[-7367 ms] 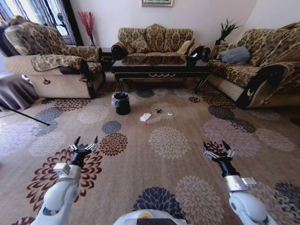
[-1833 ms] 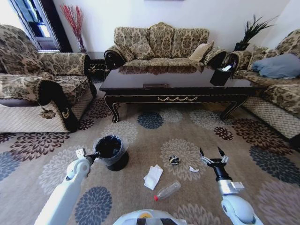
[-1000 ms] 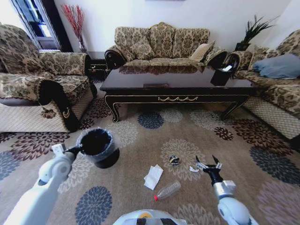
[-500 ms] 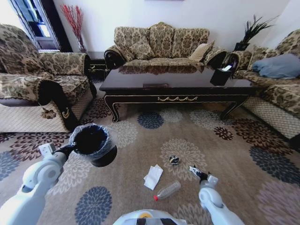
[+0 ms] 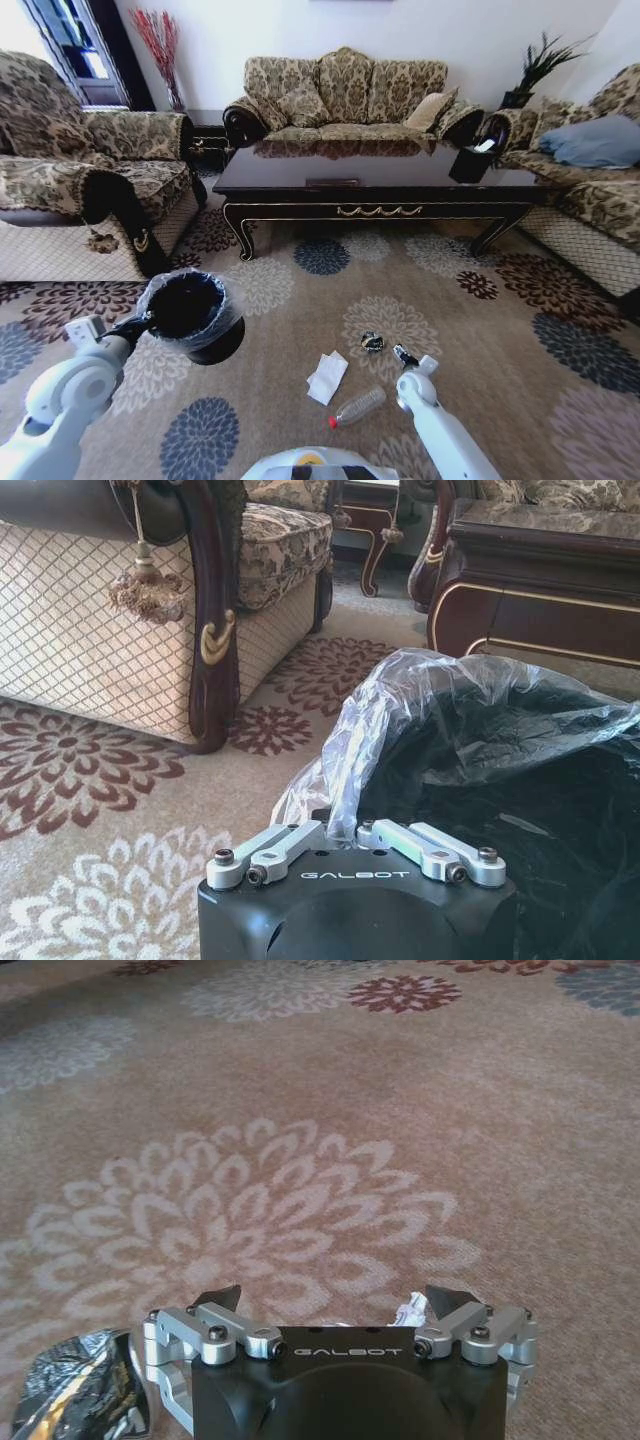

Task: Move to the front of the table and pick up the trash from the floor, then place it into the trash bin.

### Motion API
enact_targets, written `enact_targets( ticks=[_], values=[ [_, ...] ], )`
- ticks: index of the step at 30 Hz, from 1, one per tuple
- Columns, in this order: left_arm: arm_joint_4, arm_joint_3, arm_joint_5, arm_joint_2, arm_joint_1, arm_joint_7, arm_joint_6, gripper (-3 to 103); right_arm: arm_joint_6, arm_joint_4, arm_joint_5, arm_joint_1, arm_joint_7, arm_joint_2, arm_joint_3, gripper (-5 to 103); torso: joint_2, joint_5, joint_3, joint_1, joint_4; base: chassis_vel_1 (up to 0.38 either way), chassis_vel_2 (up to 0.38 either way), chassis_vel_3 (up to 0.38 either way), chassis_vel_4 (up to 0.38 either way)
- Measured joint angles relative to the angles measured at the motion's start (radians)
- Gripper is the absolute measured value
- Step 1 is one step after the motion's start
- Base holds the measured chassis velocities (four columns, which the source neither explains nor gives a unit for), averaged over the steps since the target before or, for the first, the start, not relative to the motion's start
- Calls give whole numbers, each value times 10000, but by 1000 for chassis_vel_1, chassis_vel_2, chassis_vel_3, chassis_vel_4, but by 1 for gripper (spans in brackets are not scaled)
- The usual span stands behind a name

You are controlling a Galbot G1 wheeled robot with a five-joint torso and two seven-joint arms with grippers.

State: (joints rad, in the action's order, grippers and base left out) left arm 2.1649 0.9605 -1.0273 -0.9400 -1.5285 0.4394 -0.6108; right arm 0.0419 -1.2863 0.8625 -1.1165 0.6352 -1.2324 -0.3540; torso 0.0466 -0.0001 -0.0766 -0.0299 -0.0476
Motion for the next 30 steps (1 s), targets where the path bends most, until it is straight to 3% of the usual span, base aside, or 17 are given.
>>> enact_targets(
  ticks=[7, 10, 13, 15, 18, 20, 30],
  values=[
    [-50, -85, 22, -16, 24, 0, -5, 4, -44, 765, -140, 351, -19, -210, 9, 102, 0, 0, 0, 0, 1, 0, 0, 0, 0],
    [-52, -118, 23, -19, 29, -1, -6, 4, -70, 1069, -221, 474, -72, -293, -10, 98, 0, 1, 0, 0, 1, 0, 0, 0, 0],
    [-64, -132, 27, -21, 24, -1, -6, 4, -116, 1541, -307, 640, -200, -390, -37, 83, 0, 1, 0, 0, 3, 0, 0, 0, 0],
    [-66, -133, 27, -21, 23, -1, -6, 4, -133, 1670, -332, 680, -241, -407, -46, 83, 0, 1, 0, 0, 3, 0, 0, 0, 0],
    [-96, -141, 27, -13, 28, -1, -6, 4, -215, 2027, -430, 781, -378, -443, -118, 66, 0, 1, 0, 0, 2, 0, 0, 0, 0],
    [-175, -233, 36, -3, 109, 0, -7, 4, -288, 2049, -478, 732, -467, -423, -146, 50, 0, 1, 1, 0, 3, 0, 0, 0, 0],
    [-335, -561, 157, -73, 328, 0, -7, 4, -319, 1542, -649, 349, -527, -312, -195, 18, 0, 1, 0, 0, 1, 0, 0, 0, 0]
  ],
)
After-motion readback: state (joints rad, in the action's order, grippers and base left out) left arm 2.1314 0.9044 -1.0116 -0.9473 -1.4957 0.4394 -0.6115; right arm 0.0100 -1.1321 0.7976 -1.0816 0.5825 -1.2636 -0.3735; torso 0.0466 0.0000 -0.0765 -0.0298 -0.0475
